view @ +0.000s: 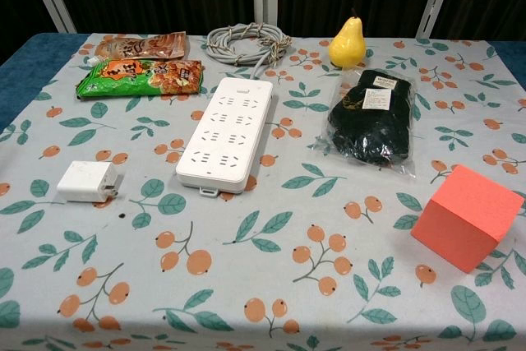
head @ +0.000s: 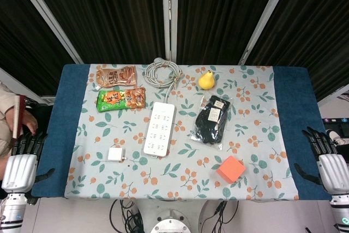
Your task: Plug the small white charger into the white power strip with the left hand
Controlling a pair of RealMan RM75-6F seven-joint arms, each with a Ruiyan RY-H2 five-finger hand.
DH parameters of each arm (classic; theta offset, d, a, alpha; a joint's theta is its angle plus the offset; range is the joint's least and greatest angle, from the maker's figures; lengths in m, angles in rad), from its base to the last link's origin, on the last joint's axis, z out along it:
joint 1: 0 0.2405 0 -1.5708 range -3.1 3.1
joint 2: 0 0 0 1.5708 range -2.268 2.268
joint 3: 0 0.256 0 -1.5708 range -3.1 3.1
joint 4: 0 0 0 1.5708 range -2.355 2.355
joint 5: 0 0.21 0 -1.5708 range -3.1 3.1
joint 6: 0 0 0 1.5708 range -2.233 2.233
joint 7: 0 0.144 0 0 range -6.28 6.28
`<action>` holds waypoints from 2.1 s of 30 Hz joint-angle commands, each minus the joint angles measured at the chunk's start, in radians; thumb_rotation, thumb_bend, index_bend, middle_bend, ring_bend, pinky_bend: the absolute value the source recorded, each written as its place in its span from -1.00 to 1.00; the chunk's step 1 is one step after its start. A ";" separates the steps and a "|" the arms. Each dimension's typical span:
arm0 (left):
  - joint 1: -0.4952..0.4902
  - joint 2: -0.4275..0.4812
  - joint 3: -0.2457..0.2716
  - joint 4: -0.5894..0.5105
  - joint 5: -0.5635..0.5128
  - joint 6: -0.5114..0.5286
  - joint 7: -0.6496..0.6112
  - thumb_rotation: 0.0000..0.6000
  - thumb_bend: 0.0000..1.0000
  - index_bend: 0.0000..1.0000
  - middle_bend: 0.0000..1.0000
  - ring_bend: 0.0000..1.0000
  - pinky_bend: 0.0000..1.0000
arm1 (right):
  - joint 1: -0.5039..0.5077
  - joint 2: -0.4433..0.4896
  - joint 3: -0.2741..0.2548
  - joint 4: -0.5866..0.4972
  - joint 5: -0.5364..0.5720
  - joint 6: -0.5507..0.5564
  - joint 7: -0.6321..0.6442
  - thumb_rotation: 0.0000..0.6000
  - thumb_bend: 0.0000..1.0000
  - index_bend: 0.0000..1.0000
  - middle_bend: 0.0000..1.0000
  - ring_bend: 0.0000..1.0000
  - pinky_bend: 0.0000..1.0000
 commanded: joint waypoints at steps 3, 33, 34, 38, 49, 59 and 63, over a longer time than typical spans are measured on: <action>-0.004 -0.004 -0.005 0.009 -0.008 -0.008 -0.011 1.00 -0.85 -0.75 -0.87 -1.00 -1.00 | 0.006 0.005 0.008 -0.021 0.003 -0.007 -0.020 1.00 -0.59 -1.00 -1.00 -1.00 -1.00; -0.229 -0.194 0.034 0.142 0.116 -0.296 -0.026 1.00 -0.86 -0.45 -0.66 -0.95 -1.00 | 0.047 0.035 0.032 -0.055 -0.011 -0.033 -0.045 1.00 -0.59 -1.00 -1.00 -1.00 -1.00; -0.231 -0.203 0.034 0.148 0.112 -0.298 -0.021 1.00 -0.86 -0.42 -0.66 -0.95 -1.00 | 0.047 0.035 0.032 -0.054 -0.010 -0.034 -0.043 1.00 -0.59 -1.00 -1.00 -1.00 -1.00; -0.231 -0.231 0.038 0.159 0.104 -0.295 -0.007 1.00 -0.85 -0.32 -0.66 -0.95 -1.00 | 0.045 0.032 0.033 -0.048 -0.004 -0.033 -0.037 1.00 -0.59 -1.00 -1.00 -1.00 -1.00; -0.258 -0.286 0.038 0.157 0.066 -0.338 0.076 1.00 -0.65 -0.41 -0.69 -0.95 -1.00 | 0.046 0.024 0.032 -0.035 0.003 -0.037 -0.023 1.00 -0.59 -1.00 -1.00 -1.00 -1.00; -0.267 -0.281 0.042 0.137 0.022 -0.363 0.099 1.00 -0.61 -0.41 -0.70 -0.95 -1.00 | 0.043 0.020 0.031 -0.024 0.007 -0.037 -0.012 1.00 -0.59 -1.00 -1.00 -1.00 -1.00; -0.280 -0.277 0.037 0.136 0.005 -0.382 0.089 1.00 -0.57 -0.40 -0.71 -0.95 -1.00 | 0.041 0.017 0.030 -0.019 0.010 -0.037 -0.006 1.00 -0.60 -1.00 -1.00 -1.00 -1.00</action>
